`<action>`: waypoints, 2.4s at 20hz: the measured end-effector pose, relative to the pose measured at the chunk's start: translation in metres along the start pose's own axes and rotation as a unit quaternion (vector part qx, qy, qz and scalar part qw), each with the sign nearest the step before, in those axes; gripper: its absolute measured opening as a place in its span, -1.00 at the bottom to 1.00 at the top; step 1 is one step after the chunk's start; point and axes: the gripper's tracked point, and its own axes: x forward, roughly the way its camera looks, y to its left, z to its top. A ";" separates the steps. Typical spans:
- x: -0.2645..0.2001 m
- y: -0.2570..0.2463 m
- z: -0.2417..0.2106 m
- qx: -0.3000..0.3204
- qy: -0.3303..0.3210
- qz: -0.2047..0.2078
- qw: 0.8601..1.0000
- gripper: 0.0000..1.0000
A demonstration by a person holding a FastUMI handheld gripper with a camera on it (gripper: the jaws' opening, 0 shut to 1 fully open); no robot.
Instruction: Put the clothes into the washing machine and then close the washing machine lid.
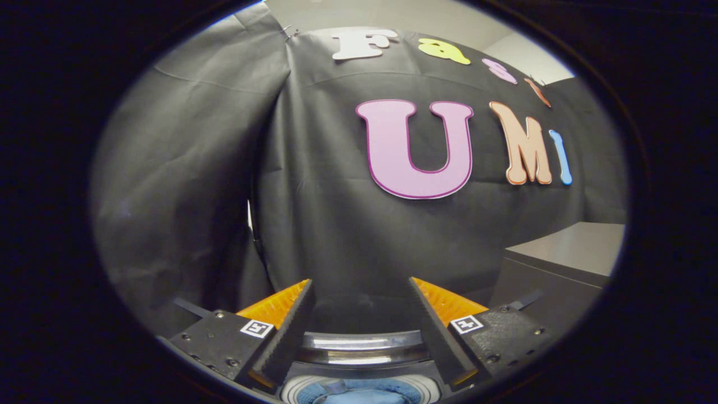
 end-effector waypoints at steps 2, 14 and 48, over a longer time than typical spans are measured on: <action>0.000 0.000 0.001 0.001 -0.005 0.000 1.000 0.97; 0.000 -0.001 0.001 0.003 -0.022 0.001 1.000 0.97; -0.189 -0.071 -0.014 0.035 0.087 -0.004 0.996 0.94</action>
